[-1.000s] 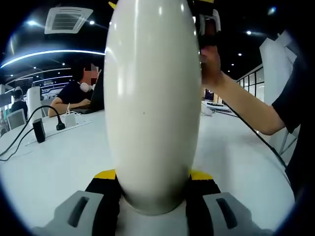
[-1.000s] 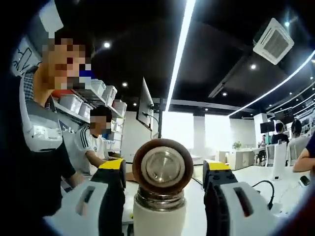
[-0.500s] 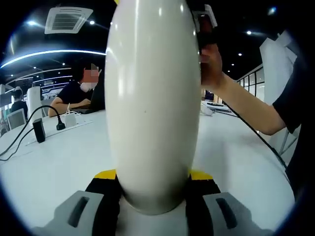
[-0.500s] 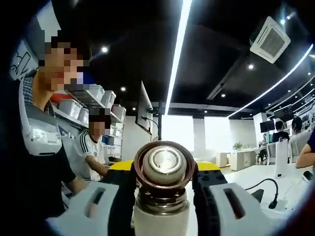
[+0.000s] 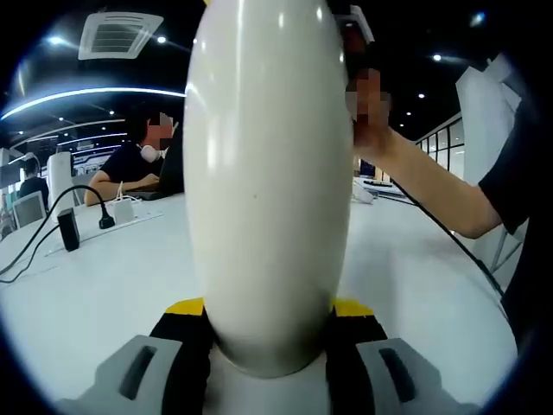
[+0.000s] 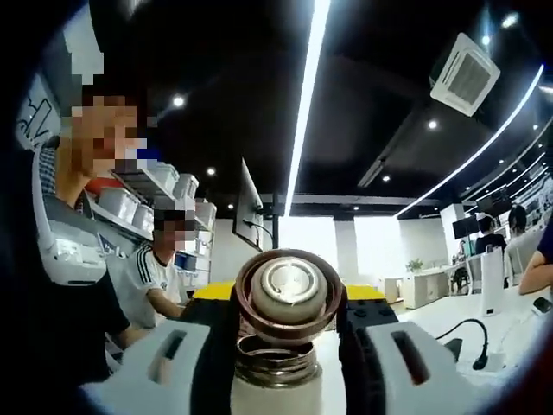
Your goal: Grasp the water cup twist off the cup lid place the cup lid on the table
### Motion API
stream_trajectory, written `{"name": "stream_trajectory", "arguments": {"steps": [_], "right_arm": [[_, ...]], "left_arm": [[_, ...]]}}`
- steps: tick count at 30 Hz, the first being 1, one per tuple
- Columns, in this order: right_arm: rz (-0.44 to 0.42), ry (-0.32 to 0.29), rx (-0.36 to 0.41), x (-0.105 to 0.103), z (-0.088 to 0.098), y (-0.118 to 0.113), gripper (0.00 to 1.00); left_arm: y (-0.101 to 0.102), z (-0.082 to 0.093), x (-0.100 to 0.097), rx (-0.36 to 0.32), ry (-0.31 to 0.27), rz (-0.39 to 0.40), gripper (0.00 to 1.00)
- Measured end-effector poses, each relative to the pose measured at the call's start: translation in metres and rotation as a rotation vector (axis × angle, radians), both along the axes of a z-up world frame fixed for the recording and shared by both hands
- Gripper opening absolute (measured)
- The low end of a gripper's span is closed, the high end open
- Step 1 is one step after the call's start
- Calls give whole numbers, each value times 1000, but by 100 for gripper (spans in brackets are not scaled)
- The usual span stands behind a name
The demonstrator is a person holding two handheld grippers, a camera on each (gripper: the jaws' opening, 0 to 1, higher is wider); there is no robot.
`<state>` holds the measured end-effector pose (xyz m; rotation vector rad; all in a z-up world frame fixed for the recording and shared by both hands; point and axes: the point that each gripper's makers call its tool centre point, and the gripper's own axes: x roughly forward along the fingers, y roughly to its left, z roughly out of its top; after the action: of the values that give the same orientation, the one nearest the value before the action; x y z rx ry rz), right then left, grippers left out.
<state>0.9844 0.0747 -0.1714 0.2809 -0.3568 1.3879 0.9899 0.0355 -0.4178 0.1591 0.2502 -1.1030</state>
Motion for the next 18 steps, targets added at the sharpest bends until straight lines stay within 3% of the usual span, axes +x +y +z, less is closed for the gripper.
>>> {"name": "stream_trajectory", "arguments": {"steps": [18], "right_arm": [[-72,-80,-15,-21,30,-19,46]], "left_arm": [[1,1,-2,0,-2,2,53]]}}
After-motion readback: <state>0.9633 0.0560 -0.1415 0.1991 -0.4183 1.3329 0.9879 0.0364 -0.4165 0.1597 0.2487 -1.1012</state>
